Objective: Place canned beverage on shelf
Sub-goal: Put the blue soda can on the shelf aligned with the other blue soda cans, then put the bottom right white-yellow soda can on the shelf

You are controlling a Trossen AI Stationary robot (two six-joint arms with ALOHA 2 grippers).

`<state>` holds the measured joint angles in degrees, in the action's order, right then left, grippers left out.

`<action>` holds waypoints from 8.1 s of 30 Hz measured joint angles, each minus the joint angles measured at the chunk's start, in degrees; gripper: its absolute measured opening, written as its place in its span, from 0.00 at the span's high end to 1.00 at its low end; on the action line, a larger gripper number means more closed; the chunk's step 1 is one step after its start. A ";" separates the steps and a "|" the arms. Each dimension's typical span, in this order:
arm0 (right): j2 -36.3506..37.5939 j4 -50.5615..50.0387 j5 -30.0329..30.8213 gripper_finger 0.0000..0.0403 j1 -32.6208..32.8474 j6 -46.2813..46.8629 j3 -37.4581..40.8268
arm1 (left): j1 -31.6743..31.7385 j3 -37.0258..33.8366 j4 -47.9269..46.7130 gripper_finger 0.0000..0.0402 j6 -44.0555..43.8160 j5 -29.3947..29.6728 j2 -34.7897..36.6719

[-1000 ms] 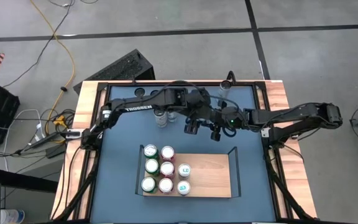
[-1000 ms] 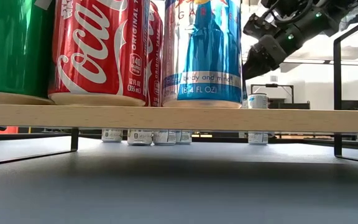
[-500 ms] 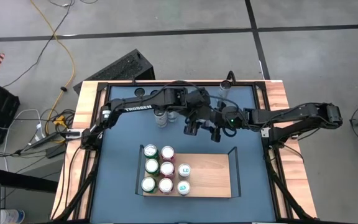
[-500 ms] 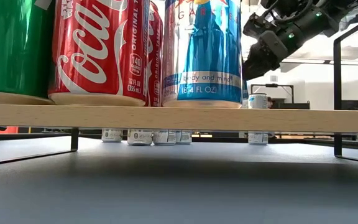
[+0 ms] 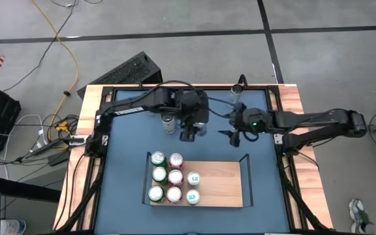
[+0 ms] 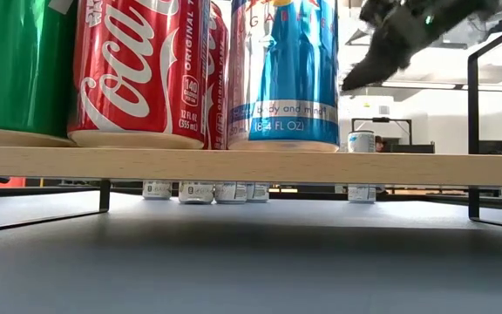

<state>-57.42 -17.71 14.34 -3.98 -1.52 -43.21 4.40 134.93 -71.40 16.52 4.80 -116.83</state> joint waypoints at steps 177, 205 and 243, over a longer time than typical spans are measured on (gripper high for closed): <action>14.68 -28.59 14.04 0.24 -4.89 -6.01 -15.45 | -15.25 -30.27 20.30 0.27 -23.90 -0.52 5.37; 14.68 -28.59 14.04 0.24 -4.91 -6.27 -15.45 | -14.15 -30.34 19.04 0.24 -27.27 -3.26 7.50; -9.80 -5.31 6.31 0.24 -10.15 -1.36 -16.09 | 3.97 -37.71 10.05 0.24 -13.43 5.85 32.75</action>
<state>-67.23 -23.02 20.65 -14.13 -2.87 -59.30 8.37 97.22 -61.35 3.08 10.65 -84.08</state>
